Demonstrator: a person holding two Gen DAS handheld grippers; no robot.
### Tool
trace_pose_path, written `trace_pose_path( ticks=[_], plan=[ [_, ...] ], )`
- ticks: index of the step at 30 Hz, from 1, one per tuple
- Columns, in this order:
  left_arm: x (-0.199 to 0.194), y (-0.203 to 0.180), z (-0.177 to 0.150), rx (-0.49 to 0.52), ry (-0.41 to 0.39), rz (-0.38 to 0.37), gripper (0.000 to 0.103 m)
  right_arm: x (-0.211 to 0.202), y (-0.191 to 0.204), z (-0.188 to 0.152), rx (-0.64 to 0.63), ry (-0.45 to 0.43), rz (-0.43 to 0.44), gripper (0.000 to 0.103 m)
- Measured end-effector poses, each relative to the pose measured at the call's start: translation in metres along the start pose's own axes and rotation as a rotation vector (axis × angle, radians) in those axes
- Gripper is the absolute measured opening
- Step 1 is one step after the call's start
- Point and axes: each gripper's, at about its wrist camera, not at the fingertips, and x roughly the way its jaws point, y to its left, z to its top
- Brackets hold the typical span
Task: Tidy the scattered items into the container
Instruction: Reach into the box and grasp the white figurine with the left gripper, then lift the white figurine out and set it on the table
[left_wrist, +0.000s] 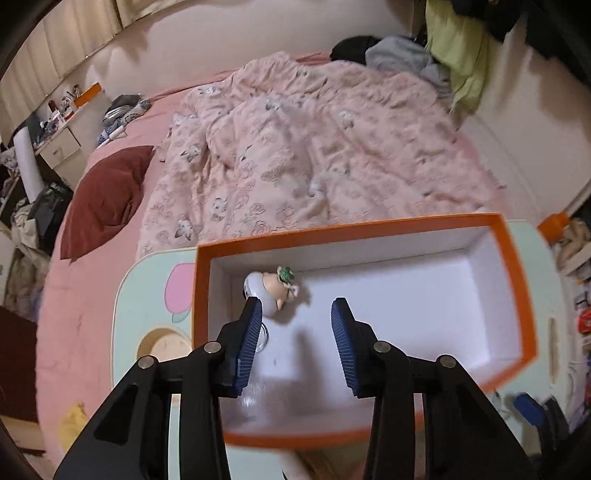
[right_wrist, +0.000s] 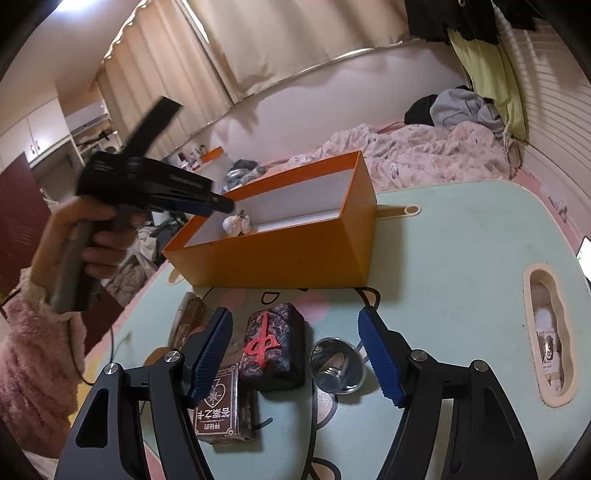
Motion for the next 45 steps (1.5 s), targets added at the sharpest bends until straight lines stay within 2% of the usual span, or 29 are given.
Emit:
trace_pose_path(
  ticks=[7,9,14,17,19,22,25,29,32,35,39,45],
  plan=[
    [0.033,-0.002,0.007,0.014,0.037,0.122,0.043,-0.004,-0.005,0.001,0.029,-0.004,0.048,0.071],
    [0.042,0.001,0.009,-0.002,0.057,0.122,0.043,-0.006,-0.005,0.001,0.033,-0.008,0.057,0.071],
    [0.054,-0.012,0.012,0.062,0.074,0.168,0.042,-0.008,-0.005,0.001,0.037,-0.007,0.065,0.071],
    [0.052,-0.010,0.011,0.060,0.073,0.154,0.041,-0.009,-0.005,0.001,0.043,-0.009,0.074,0.071],
    [0.048,-0.007,0.009,0.044,0.062,0.121,0.041,-0.010,-0.005,0.001,0.045,-0.008,0.073,0.072],
    [0.032,-0.004,0.006,0.008,0.040,0.022,0.041,-0.009,-0.005,0.001,0.046,-0.010,0.070,0.072],
    [-0.002,-0.006,-0.003,0.023,-0.029,-0.021,0.041,-0.011,-0.007,0.001,0.052,-0.021,0.062,0.072],
    [-0.053,-0.011,-0.034,0.054,-0.084,-0.155,0.041,-0.014,-0.015,0.003,0.100,-0.048,0.056,0.072],
    [-0.077,-0.019,-0.058,0.097,-0.091,-0.253,0.041,-0.015,-0.024,0.005,0.153,-0.053,0.076,0.072],
    [-0.080,-0.030,-0.080,0.133,-0.074,-0.304,0.041,-0.015,-0.031,0.007,0.197,-0.050,0.108,0.073],
    [-0.062,-0.046,-0.100,0.171,-0.034,-0.320,0.041,-0.016,-0.037,0.009,0.228,-0.050,0.131,0.073],
    [-0.021,-0.051,-0.109,0.128,0.054,-0.346,0.041,-0.017,-0.036,0.009,0.228,-0.045,0.131,0.074]
  ],
)
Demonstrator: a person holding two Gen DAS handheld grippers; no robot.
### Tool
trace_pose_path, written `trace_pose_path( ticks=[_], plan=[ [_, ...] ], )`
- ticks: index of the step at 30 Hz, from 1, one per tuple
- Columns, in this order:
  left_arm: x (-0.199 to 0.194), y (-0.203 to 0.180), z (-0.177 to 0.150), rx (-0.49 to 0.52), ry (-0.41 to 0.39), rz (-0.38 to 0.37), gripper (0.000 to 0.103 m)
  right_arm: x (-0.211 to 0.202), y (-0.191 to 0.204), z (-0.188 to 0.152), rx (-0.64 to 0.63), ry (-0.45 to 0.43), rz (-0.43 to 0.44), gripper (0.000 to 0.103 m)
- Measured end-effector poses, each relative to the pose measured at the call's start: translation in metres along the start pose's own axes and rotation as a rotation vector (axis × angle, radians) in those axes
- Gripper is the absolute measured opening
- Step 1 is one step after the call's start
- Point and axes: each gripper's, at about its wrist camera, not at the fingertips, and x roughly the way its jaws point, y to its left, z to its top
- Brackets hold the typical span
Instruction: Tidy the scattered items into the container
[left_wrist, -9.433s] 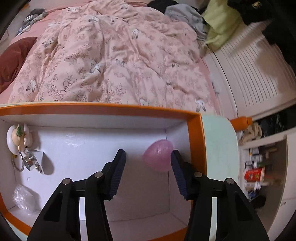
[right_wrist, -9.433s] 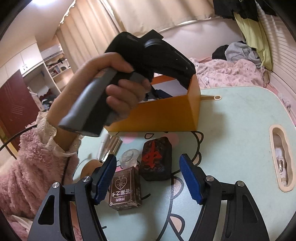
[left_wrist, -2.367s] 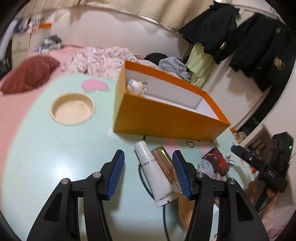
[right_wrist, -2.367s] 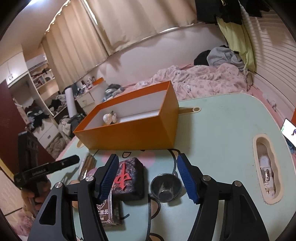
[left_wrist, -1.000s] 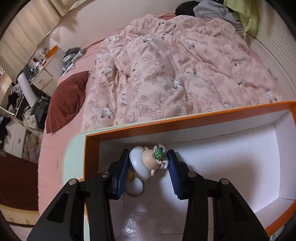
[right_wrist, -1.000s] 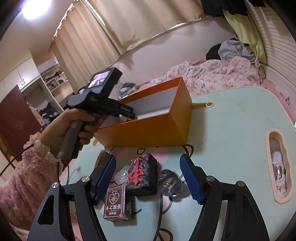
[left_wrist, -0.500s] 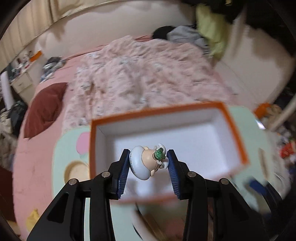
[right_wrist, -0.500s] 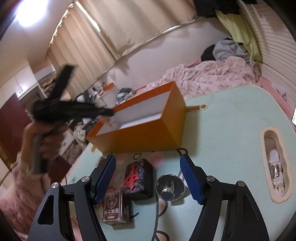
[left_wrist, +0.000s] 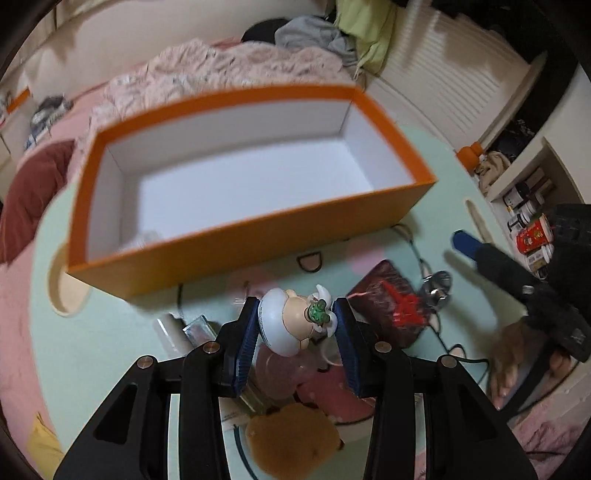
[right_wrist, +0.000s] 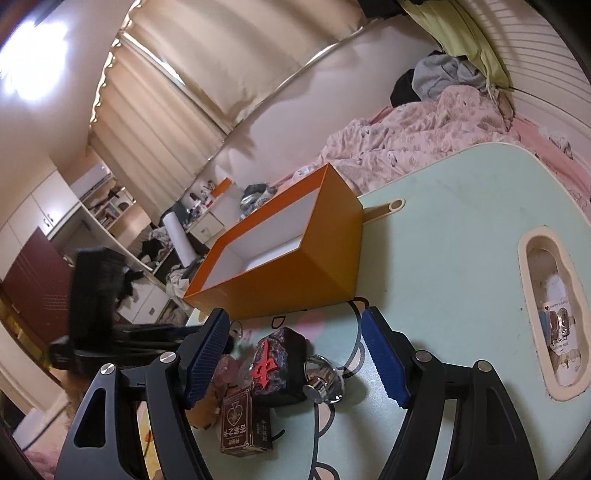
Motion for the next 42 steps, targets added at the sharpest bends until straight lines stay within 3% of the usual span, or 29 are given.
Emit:
trace_pose_path(
  ticks=[5,8,13,15,17,20,24,28,31,33,36,42],
  plan=[
    [0.005,0.008,-0.002,-0.037,-0.020,-0.028,0.042,0.001,0.002,-0.002,-0.013,0.002,-0.007,0.074],
    [0.000,0.010,-0.008,-0.022,-0.021,-0.066,0.053,0.002,0.003,-0.003,-0.017,0.002,-0.012,0.074],
    [-0.032,0.020,-0.026,-0.049,-0.124,-0.094,0.054,-0.003,0.015,-0.008,-0.097,-0.029,-0.077,0.074],
    [-0.050,0.023,-0.041,-0.062,-0.182,-0.038,0.054,-0.007,0.030,-0.016,-0.175,-0.029,-0.138,0.074],
    [-0.064,0.017,-0.061,-0.039,-0.227,0.088,0.055,-0.012,0.046,-0.029,-0.262,-0.025,-0.188,0.074],
    [-0.071,0.005,-0.097,0.020,-0.249,0.209,0.059,-0.014,0.071,-0.052,-0.389,0.025,-0.255,0.074],
    [-0.059,0.002,-0.136,-0.025,-0.220,0.175,0.059,-0.009,0.085,-0.074,-0.402,0.107,-0.348,0.074],
    [-0.048,0.008,-0.149,-0.100,-0.221,0.123,0.059,-0.001,0.074,-0.089,-0.348,0.188,-0.394,0.074],
    [-0.045,0.006,-0.148,-0.110,-0.242,0.151,0.060,0.000,0.079,-0.097,-0.390,0.158,-0.454,0.074],
    [-0.042,0.002,-0.150,-0.105,-0.258,0.189,0.068,0.005,0.081,-0.102,-0.404,0.161,-0.484,0.077],
    [-0.039,-0.002,-0.155,-0.100,-0.282,0.222,0.083,0.011,0.084,-0.114,-0.459,0.125,-0.542,0.094],
    [-0.037,0.004,-0.157,-0.110,-0.307,0.234,0.092,0.014,0.081,-0.116,-0.464,0.117,-0.530,0.100]
  ],
)
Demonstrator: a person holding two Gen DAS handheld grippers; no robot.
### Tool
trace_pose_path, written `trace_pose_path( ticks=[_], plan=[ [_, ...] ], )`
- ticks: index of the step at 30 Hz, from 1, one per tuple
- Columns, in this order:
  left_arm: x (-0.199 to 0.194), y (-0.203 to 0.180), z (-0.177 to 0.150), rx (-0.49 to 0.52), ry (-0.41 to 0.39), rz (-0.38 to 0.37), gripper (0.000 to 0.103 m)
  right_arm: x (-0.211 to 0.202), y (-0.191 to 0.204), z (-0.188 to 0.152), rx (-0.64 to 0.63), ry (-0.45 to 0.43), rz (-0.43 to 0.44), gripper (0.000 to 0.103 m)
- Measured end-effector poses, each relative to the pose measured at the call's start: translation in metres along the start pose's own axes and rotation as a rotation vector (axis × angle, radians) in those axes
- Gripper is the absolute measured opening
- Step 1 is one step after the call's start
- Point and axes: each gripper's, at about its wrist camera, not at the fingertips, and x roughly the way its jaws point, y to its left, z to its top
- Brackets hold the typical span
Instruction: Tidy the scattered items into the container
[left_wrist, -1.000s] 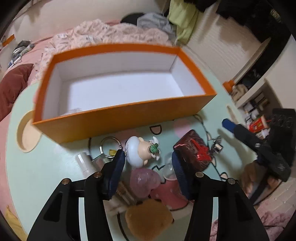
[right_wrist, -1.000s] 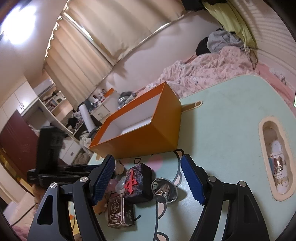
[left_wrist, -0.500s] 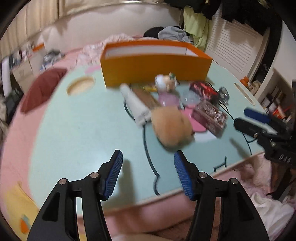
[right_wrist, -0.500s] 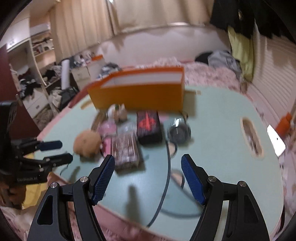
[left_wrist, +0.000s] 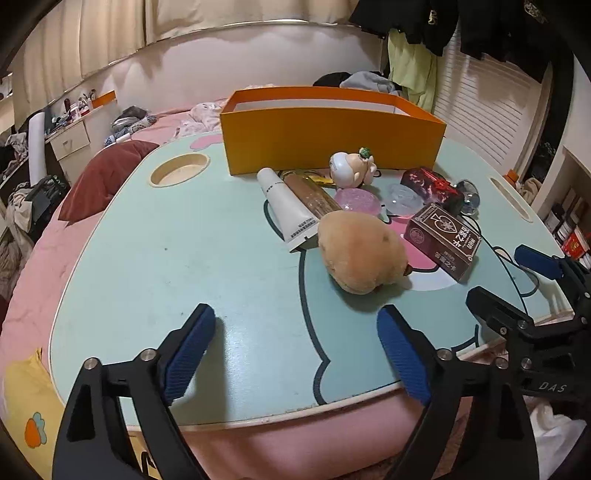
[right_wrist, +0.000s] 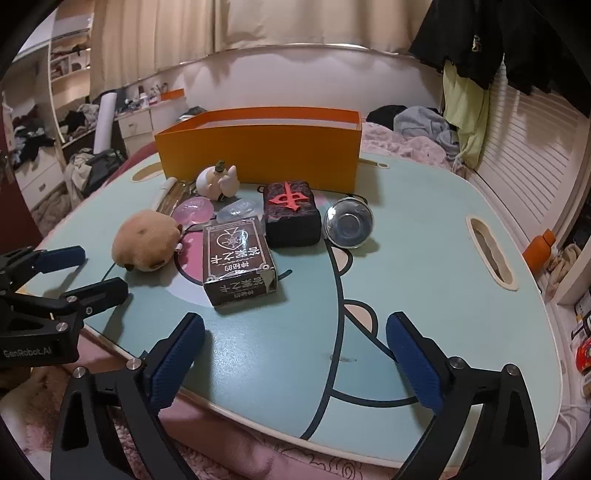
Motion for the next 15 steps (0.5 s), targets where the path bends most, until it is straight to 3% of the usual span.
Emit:
trace_pose_path(
  ticks=[4,15],
  plan=[
    [0.0034,0.0029,-0.0002,-0.013,0.005,0.012,0.100,0.0016,0.0017,0.0006,-0.003,-0.003,0.002,0.102],
    [0.0042,0.0020,-0.0007,-0.013,0.006,0.014,0.101,0.0002,0.0025,0.0001,-0.005,-0.006,0.003,0.102]
  ],
)
